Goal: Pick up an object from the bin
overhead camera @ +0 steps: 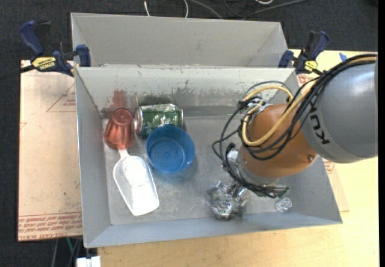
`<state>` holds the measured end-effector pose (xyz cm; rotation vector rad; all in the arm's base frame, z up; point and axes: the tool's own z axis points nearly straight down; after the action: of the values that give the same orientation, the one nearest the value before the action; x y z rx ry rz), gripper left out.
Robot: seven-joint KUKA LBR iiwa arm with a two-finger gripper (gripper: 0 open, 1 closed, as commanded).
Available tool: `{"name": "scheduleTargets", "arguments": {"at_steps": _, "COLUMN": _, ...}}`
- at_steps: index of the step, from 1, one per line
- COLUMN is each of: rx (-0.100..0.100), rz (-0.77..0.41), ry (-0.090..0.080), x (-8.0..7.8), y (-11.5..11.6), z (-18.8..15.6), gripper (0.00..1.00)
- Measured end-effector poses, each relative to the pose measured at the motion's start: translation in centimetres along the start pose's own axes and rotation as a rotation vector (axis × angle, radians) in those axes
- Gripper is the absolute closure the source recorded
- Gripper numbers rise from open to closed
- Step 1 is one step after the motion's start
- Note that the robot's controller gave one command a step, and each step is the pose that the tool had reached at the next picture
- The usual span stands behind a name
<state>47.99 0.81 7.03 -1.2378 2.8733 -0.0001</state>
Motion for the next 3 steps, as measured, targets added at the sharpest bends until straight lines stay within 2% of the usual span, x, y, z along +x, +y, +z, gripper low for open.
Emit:
{"name": "scheduleTargets", "arguments": {"at_steps": 1, "rx": 0.001, "rz": 0.004, "ry": -0.004, "x": -0.3, "y": -0.1, "z": -10.1, "gripper": 1.00}}
{"name": "scheduleTargets", "arguments": {"at_steps": 3, "rx": -0.010, "rz": 0.000, "ry": 0.005, "x": 0.0, "y": 0.3, "z": -4.1, "gripper": 1.00}}
